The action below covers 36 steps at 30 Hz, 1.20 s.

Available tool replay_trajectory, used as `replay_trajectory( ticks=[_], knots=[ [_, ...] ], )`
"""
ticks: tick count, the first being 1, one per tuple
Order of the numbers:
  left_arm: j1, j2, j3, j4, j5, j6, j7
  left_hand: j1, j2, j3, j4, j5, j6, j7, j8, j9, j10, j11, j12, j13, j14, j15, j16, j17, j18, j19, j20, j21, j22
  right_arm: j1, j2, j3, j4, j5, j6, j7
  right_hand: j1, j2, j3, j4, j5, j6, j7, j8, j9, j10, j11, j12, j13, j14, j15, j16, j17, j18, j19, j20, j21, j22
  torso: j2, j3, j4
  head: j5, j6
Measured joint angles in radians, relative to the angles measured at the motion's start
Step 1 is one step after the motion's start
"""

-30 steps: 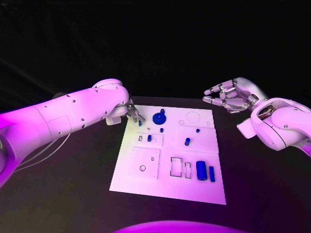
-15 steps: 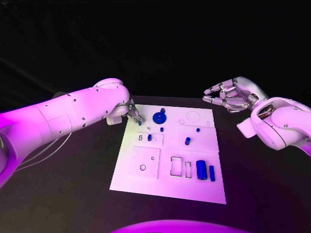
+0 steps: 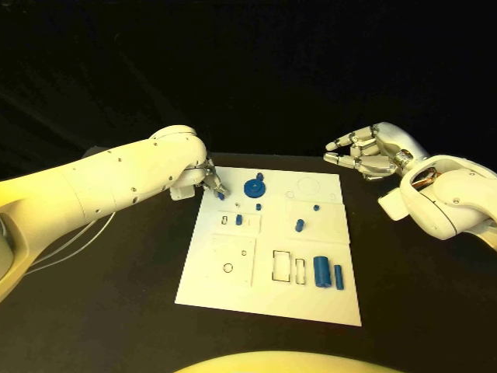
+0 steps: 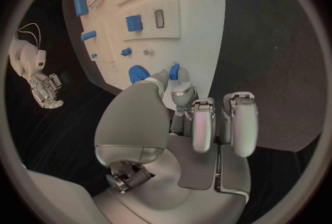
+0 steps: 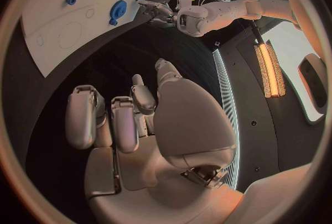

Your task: Assemble the parts on the task board

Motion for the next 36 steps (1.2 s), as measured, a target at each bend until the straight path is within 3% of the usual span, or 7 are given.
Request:
replay_trajectory(
  ticks=[3, 7, 12, 15, 21, 31, 36],
  knots=[
    [0.0, 0.0, 0.0, 0.0, 0.003, 0.0, 0.001, 0.046, 0.004, 0.054, -0.015, 0.0, -0.002, 0.002, -0.013, -0.017, -0.005, 0.002, -0.007, -0.007, 0.0, 0.0, 0.0, 0.0, 0.0, 0.0, 0.0, 0.0, 0.0, 0.0, 0.0, 0.0, 0.0, 0.0, 0.0, 0.0, 0.0, 0.0, 0.0, 0.0, 0.0, 0.0, 0.0, 0.0, 0.0, 0.0, 0.0, 0.0, 0.003, 0.0, 0.0, 0.0, 0.0, 0.0, 0.0, 0.0, 0.0, 0.0, 0.0, 0.0, 0.0003, 0.0, -0.001],
    [0.0, -0.001, 0.0, 0.0, 0.011, 0.0, 0.002, 0.093, -0.016, 0.166, -0.049, 0.0, -0.007, 0.008, -0.022, -0.025, -0.009, 0.002, -0.01, -0.015, 0.0, 0.0, 0.0, 0.0, 0.0, 0.0, 0.0, 0.0, 0.0, 0.0, 0.0, 0.0, 0.0, 0.0, 0.0, 0.0, 0.0, 0.0, 0.0, 0.0, 0.0, 0.0, 0.0, 0.0, 0.0, 0.0, 0.0, 0.0, 0.002, 0.0, 0.0, 0.0, 0.0, 0.0, 0.0, 0.0, 0.0, 0.0, 0.0, 0.0, 0.0004, 0.0, -0.002],
    [0.0, -0.016, 0.0, 0.015, 0.031, -0.005, 0.005, 0.1, -0.023, 0.217, 0.002, 0.009, -0.003, 0.01, 0.003, -0.015, -0.002, 0.003, -0.01, -0.015, -0.004, 0.004, 0.0, 0.0, 0.0, 0.0, 0.0, 0.0, 0.0, 0.0, 0.0, 0.0, -0.001, 0.0, 0.0, 0.0, 0.0, 0.0, 0.0, 0.0, 0.0, 0.0, 0.0, 0.0, 0.0, 0.0, 0.0, 0.0, 0.002, 0.0, 0.0, 0.0, 0.0, 0.0, 0.0, 0.0, 0.0, 0.0, -0.001, 0.0, 0.0008, 0.001, -0.003],
    [0.0, -0.035, 0.0, 0.037, 0.046, -0.014, 0.006, 0.084, -0.039, 0.232, 0.016, 0.011, -0.003, 0.01, 0.018, -0.003, 0.003, 0.001, -0.01, -0.015, -0.004, 0.004, 0.0, 0.0, 0.0, 0.0, 0.0, 0.0, 0.0, 0.0, -0.001, 0.0, -0.002, 0.0, 0.0, 0.0, 0.0, 0.0, 0.0, 0.0, 0.0, 0.0, 0.0, 0.0, 0.0, 0.0, 0.0, 0.0, 0.002, 0.0, 0.0, 0.0, 0.0, 0.0, 0.0, 0.0, 0.0, 0.0, -0.002, 0.0, 0.0012, 0.001, -0.003],
    [0.0, -0.093, 0.0, 0.119, 0.086, -0.044, 0.008, 0.065, -0.058, 0.265, 0.003, 0.011, -0.001, 0.009, 0.032, 0.004, 0.008, 0.003, -0.01, -0.015, -0.004, 0.004, 0.0, 0.0, 0.0, 0.0, 0.0, 0.0, 0.0, 0.0, -0.001, 0.0, -0.004, 0.0, 0.0, 0.0, 0.0, 0.0, 0.0, 0.0, 0.0, 0.0, 0.0, 0.0, 0.0, 0.0, 0.0, 0.0, 0.002, 0.0, 0.0, 0.0, 0.0, 0.0, 0.0, 0.0, 0.0, 0.0, -0.002, 0.0001, 0.0021, 0.002, -0.001],
    [-0.001, -0.177, 0.0, 0.271, 0.13, -0.105, 0.02, 0.049, -0.063, 0.28, -0.005, 0.011, -0.001, 0.009, 0.045, 0.009, 0.011, 0.0, -0.01, -0.018, -0.004, 0.004, 0.0, 0.001, 0.0, 0.0, 0.0, 0.0, 0.0, -0.002, -0.001, -0.001, -0.005, 0.0, 0.001, -0.001, 0.0, 0.0, 0.0, 0.0, 0.0, 0.0, 0.0, 0.0, 0.0, 0.0, 0.0, 0.0, 0.002, 0.0, 0.0, 0.0, 0.001, 0.0, 0.0, 0.0, 0.0, 0.0, -0.001, -0.0005, 0.0015, 0.007, 0.0],
    [-0.014, -0.214, 0.0, 0.339, 0.12, -0.141, 0.04, 0.039, -0.073, 0.301, -0.014, 0.011, -0.001, 0.009, 0.055, 0.012, 0.013, -0.002, -0.01, -0.023, -0.004, 0.004, 0.0, 0.001, 0.0, 0.0, 0.0, 0.0, 0.0, -0.004, -0.002, -0.001, -0.005, 0.0, 0.002, -0.001, 0.0, 0.0, 0.0, 0.0, 0.0, 0.0, 0.0, 0.0, 0.0, 0.0, 0.0, 0.0, 0.002, 0.0, 0.0, 0.0, 0.001, 0.0, 0.0, 0.0, 0.0, 0.0, 0.0, -0.0009, 0.0017, 0.008, -0.004]
  ],
)
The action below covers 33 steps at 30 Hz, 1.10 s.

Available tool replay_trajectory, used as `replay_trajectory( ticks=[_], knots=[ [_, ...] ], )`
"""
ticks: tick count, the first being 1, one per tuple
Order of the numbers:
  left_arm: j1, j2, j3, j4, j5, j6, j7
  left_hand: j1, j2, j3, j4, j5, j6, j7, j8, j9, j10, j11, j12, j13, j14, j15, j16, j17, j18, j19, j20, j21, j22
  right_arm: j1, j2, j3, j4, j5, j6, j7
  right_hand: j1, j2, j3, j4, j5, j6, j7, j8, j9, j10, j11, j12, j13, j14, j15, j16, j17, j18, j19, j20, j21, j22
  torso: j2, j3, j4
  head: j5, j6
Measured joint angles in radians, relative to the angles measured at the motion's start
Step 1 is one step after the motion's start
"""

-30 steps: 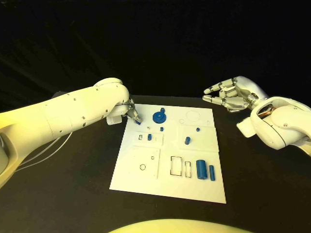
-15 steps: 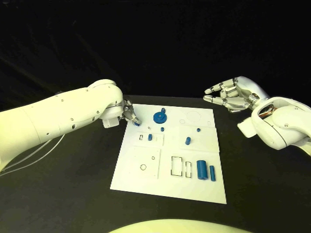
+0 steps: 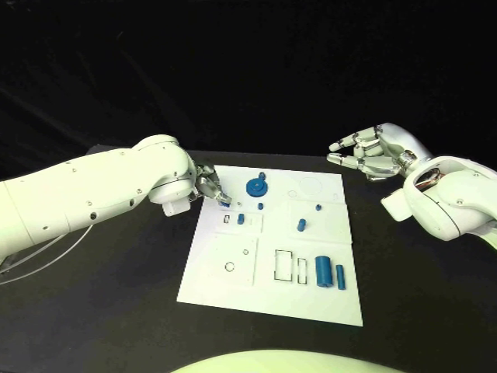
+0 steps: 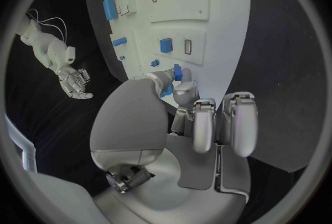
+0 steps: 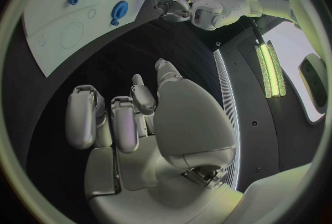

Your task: Assemble the parts on the task board

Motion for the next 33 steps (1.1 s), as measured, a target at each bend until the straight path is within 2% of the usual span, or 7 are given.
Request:
replay_trajectory(
  ticks=[5, 6, 14, 22, 33],
  knots=[
    [-0.016, -0.018, 0.0, 0.035, -0.023, -0.025, 0.014, -0.013, -0.013, 0.021, -0.006, 0.0, 0.0, 0.0, 0.01, 0.006, 0.004, -0.004, 0.0, 0.0, 0.0, 0.0, 0.0, 0.0, 0.0, 0.0, 0.0, 0.0, 0.0, -0.001, 0.0, 0.0, 0.0, 0.0, 0.0, 0.0, 0.0, 0.0, 0.0, 0.0, 0.0, 0.0, 0.0, 0.0, 0.0, 0.0, 0.0, 0.0, 0.0, 0.0, 0.0, 0.0, 0.0, 0.0, 0.0, 0.0, 0.0, 0.0, 0.0, 0.0, 0.0, 0.001, -0.004],
    [-0.021, -0.021, 0.0, 0.041, -0.03, -0.031, 0.017, -0.02, -0.02, 0.035, -0.018, 0.0, 0.0, 0.0, 0.015, 0.007, 0.006, -0.006, 0.0, 0.0, 0.0, 0.0, 0.0, 0.0, 0.0, 0.0, 0.0, 0.0, 0.0, -0.001, 0.0, 0.0, 0.0, 0.0, 0.001, 0.0, 0.0, 0.0, 0.0, 0.0, 0.0, 0.0, 0.0, 0.0, 0.0, 0.0, 0.0, 0.0, 0.0, 0.0, 0.0, 0.0, 0.0, 0.0, 0.0, 0.0, 0.0, 0.0, 0.0, 0.0, 0.0, 0.002, -0.004],
    [-0.056, -0.022, -0.002, 0.056, -0.081, -0.056, 0.027, -0.039, -0.031, 0.058, -0.026, 0.014, -0.003, -0.003, 0.034, 0.017, 0.009, -0.009, 0.004, 0.0, 0.0, 0.0, 0.0, 0.0, 0.0, 0.0, 0.0, 0.004, 0.0, -0.004, -0.001, 0.0, -0.001, 0.0, 0.001, 0.0, 0.0, 0.0, 0.0, 0.0, 0.0, 0.0, 0.0, 0.0, 0.0, 0.0, 0.0, 0.0, 0.0, 0.0, 0.0, 0.0, 0.0, 0.0, 0.0, 0.0, 0.0, 0.0, 0.0, -0.0009, -0.0006, 0.002, -0.006],
    [-0.068, -0.014, -0.001, 0.057, -0.129, -0.061, 0.026, -0.044, -0.037, 0.064, -0.027, 0.014, -0.004, -0.004, 0.042, 0.022, 0.017, -0.01, 0.008, 0.002, 0.0, 0.0, 0.0, 0.0, 0.0, 0.0, 0.0, 0.004, 0.0, -0.005, -0.002, 0.0, 0.0, 0.0, 0.001, 0.0, 0.0, 0.0, 0.0, 0.0, 0.0, 0.0, 0.0, 0.0, 0.0, 0.0, 0.0, 0.0, 0.0, 0.0, 0.0, 0.0, 0.0, 0.0, 0.0, 0.0, 0.0, 0.0, 0.0, 0.0004, -0.0015, 0.004, -0.008],
    [-0.071, -0.009, 0.0, 0.056, -0.159, -0.039, 0.02, -0.064, -0.048, 0.085, -0.034, 0.032, -0.004, -0.004, 0.065, 0.03, 0.022, -0.015, 0.012, 0.004, 0.004, -0.004, 0.0, 0.0, 0.0, 0.0, 0.0, 0.008, 0.0, -0.005, -0.004, 0.0, 0.001, 0.0, 0.002, 0.001, 0.0, 0.0, 0.0, 0.0, 0.0, 0.0, 0.0, 0.0, 0.0, 0.0, 0.0, 0.0, 0.0, 0.0, 0.0, 0.0, 0.0, 0.0, 0.0, 0.0, 0.0, 0.001, 0.0, 0.0008, -0.0016, 0.005, -0.011]
  ],
)
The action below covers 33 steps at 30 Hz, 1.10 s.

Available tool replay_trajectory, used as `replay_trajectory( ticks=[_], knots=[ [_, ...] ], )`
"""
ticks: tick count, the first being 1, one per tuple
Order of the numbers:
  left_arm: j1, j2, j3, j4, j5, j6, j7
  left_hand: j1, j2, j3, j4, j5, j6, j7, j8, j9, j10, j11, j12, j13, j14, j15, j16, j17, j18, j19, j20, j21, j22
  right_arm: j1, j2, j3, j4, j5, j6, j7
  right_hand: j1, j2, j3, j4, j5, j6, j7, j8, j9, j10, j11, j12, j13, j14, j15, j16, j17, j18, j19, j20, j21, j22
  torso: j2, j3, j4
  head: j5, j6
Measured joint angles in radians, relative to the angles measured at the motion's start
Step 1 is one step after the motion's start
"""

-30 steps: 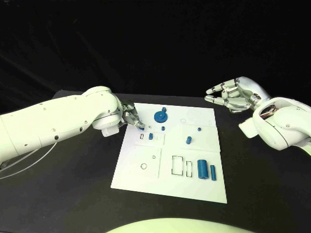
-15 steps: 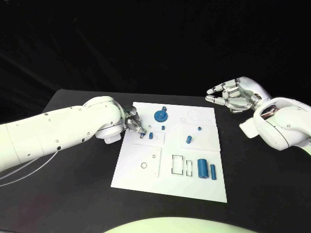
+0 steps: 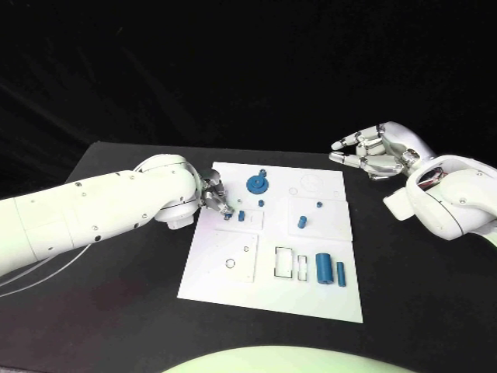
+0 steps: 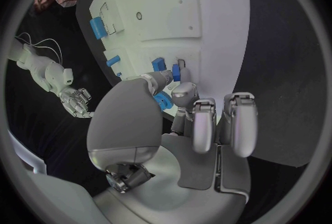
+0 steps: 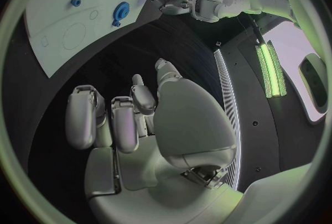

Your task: Assemble the parts on the task board

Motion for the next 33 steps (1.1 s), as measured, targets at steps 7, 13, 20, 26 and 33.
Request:
replay_trajectory(
  ticks=[7, 13, 20, 26, 33],
  knots=[
    [0.0, 0.0, 0.001, 0.0, -0.008, 0.019, -0.003, -0.005, -0.005, 0.004, -0.004, 0.006, -0.004, -0.004, 0.003, 0.005, 0.0, 0.0, 0.0, 0.0, 0.0, 0.0, 0.0, 0.0, 0.0, 0.0, 0.0, 0.0, 0.0, 0.0, -0.001, 0.0, 0.0, 0.0, 0.0, 0.0, 0.0, 0.0, 0.0, 0.0, 0.0, 0.0, 0.0, 0.0, 0.0, 0.0, 0.0, 0.0, 0.0, 0.0, 0.0, 0.0, 0.0, 0.0, 0.0, 0.0, 0.0, 0.0, 0.0, 0.0001, -0.0002, 0.001, -0.002],
    [0.0, -0.002, 0.002, 0.0, -0.013, 0.031, -0.004, -0.013, -0.013, 0.01, -0.009, 0.006, -0.004, -0.004, 0.005, 0.005, 0.0, 0.0, 0.0, 0.002, 0.0, 0.0, 0.0, 0.0, 0.0, 0.0, 0.0, 0.0, 0.0, 0.0, -0.001, 0.0, 0.0, 0.0, 0.001, 0.001, 0.0, 0.0, -0.002, 0.002, 0.0, 0.0, 0.0, 0.004, 0.0, 0.0, 0.0, 0.0, 0.0, 0.0, 0.0, -0.005, 0.0, 0.0, 0.0, 0.0, -0.004, 0.0, 0.0, -0.0004, -0.0002, 0.001, -0.004],
    [0.0, -0.008, 0.001, 0.002, -0.018, 0.04, -0.007, -0.013, -0.013, 0.015, -0.015, 0.006, -0.003, -0.004, 0.005, 0.004, 0.0, 0.0, 0.0, 0.001, 0.0, 0.0, 0.0, 0.0, 0.0, 0.0, 0.0, 0.0, 0.0, -0.001, -0.001, 0.0, -0.001, 0.0, 0.001, 0.001, 0.0, 0.0, -0.003, 0.003, 0.0, 0.0, 0.0, 0.004, 0.0, 0.0, 0.0, 0.0, 0.0, 0.0, 0.0, -0.006, 0.0, 0.0, 0.0, 0.0, -0.004, 0.0, 0.0, -0.0007, 0.0, 0.0, -0.004],
    [-0.001, -0.01, 0.001, 0.002, -0.021, 0.045, -0.009, -0.012, -0.012, 0.015, -0.015, 0.006, -0.003, -0.004, 0.007, 0.004, 0.0, 0.0, 0.004, 0.002, 0.0, 0.0, 0.0, 0.0, 0.0, 0.0, 0.0, 0.0, 0.0, -0.001, -0.001, 0.0, -0.001, 0.0, 0.001, 0.001, 0.0, 0.0, -0.003, 0.003, 0.0, 0.0, 0.0, 0.004, 0.0, 0.0, 0.0, 0.0, 0.0, 0.0, 0.0, -0.006, 0.0, 0.0, 0.0, 0.0, -0.004, 0.0, 0.0, -0.0007, 0.0002, 0.003, -0.006],
    [-0.001, -0.011, 0.001, 0.003, -0.022, 0.047, -0.009, -0.012, -0.012, 0.015, -0.015, 0.005, -0.003, -0.004, 0.009, 0.004, 0.0, 0.0, 0.004, 0.002, 0.0, 0.0, 0.0, 0.0, 0.0, 0.0, 0.0, 0.0, 0.0, -0.001, -0.001, 0.0, 0.0, 0.0, 0.002, 0.002, 0.0, 0.0, -0.003, 0.003, 0.0, 0.0, 0.0, 0.004, 0.0, 0.0, 0.0, 0.0, 0.0, 0.0, 0.0, -0.006, 0.0, 0.0, 0.0, 0.0, -0.004, 0.0, 0.0, -0.0004, 0.0002, 0.004, -0.006]
  ],
)
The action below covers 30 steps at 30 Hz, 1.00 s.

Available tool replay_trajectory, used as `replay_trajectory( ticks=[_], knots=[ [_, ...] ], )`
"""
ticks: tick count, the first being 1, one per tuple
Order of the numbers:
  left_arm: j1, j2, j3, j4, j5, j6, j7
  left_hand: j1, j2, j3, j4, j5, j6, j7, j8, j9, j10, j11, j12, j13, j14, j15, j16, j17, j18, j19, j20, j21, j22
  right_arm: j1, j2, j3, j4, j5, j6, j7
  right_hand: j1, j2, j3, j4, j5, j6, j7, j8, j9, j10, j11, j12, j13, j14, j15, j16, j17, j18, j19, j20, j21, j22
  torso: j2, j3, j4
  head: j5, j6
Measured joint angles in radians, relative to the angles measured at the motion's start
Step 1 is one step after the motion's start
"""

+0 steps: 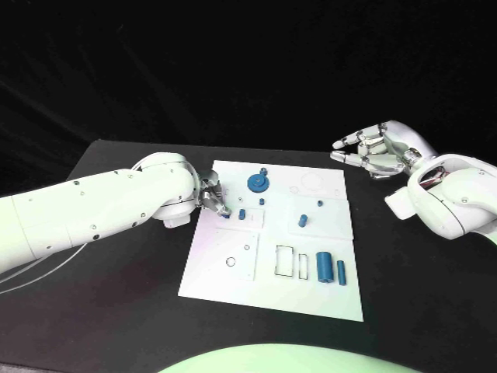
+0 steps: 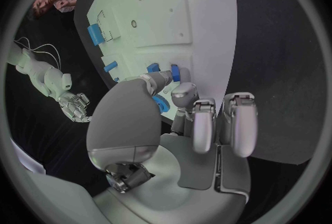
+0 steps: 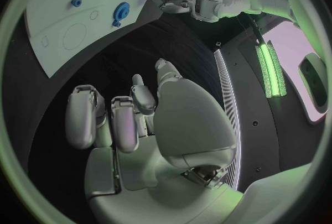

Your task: Assemble the parts on the task board

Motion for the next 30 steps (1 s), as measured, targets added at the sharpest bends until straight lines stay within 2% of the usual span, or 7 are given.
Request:
replay_trajectory(
  ticks=[10, 15, 21, 30],
  knots=[
    [0.0, 0.002, 0.0, 0.0, -0.002, 0.0, -0.001, 0.001, 0.001, 0.003, 0.003, 0.003, 0.0, 0.0, 0.0, 0.002, 0.005, -0.002, 0.0, 0.0, 0.0, 0.0, 0.0, 0.0, 0.0, 0.0, 0.0, 0.0, 0.0, 0.0, 0.0, 0.0, 0.0, 0.0, 0.001, 0.001, 0.0, 0.0, 0.0, 0.0, 0.0, 0.0, 0.0, 0.0, 0.0, 0.0, 0.0, 0.0, 0.0, 0.0, 0.0, 0.0, 0.0, 0.0, 0.0, 0.0, 0.0, 0.0, 0.0, 0.0007, -0.0005, -0.001, -0.001],
    [0.001, 0.004, 0.0, -0.001, -0.004, 0.002, -0.003, -0.006, -0.006, 0.006, 0.003, 0.003, 0.0, 0.0, 0.017, 0.005, 0.01, -0.003, 0.0, 0.001, 0.0, 0.0, 0.0, 0.0, 0.0, 0.0, 0.0, 0.0, 0.0, 0.0, 0.0, 0.0, 0.0, 0.0, 0.001, 0.001, 0.0, 0.0, 0.0, 0.0, 0.0, 0.0, 0.0, 0.0, 0.0, 0.0, 0.0, 0.0, 0.0, 0.0, 0.0, 0.0, 0.0, 0.0, 0.0, 0.0, 0.0, 0.0, 0.0, 0.0012, -0.001, -0.002, -0.003],
    [0.001, 0.007, 0.0, -0.002, -0.006, 0.007, -0.007, -0.047, -0.028, 0.057, -0.046, -0.002, 0.0, -0.01, 0.028, 0.01, 0.017, -0.009, 0.004, 0.001, -0.003, -0.004, 0.0, 0.0, 0.0, 0.0, 0.0, 0.004, 0.0, 0.0, -0.001, 0.0, 0.001, 0.0, 0.001, 0.001, 0.0, 0.0, 0.0, 0.0, 0.0, 0.0, 0.0, 0.0, 0.0, 0.0, 0.0, 0.0, 0.0, 0.0, 0.0, 0.0, 0.001, 0.0, 0.0, 0.0, 0.0, 0.0, 0.0, 0.0012, -0.001, -0.003, -0.004],
    [0.001, 0.012, 0.0, -0.006, -0.007, 0.007, -0.016, -0.066, -0.039, 0.068, -0.063, -0.002, 0.002, -0.012, 0.039, 0.009, 0.024, -0.017, 0.012, 0.005, -0.004, -0.011, 0.0, 0.0, 0.0, 0.0, 0.0, 0.008, 0.0, 0.0, -0.003, 0.0, 0.002, 0.0, 0.001, 0.001, 0.0, 0.0, 0.0, 0.0, 0.0, 0.0, 0.0, 0.0, 0.0, 0.0, 0.0, 0.0, 0.0, 0.0, 0.0, 0.0, 0.001, 0.0, 0.0, 0.0, 0.0, 0.0, 0.0, 0.0012, -0.001, -0.006, -0.005]
  ],
)
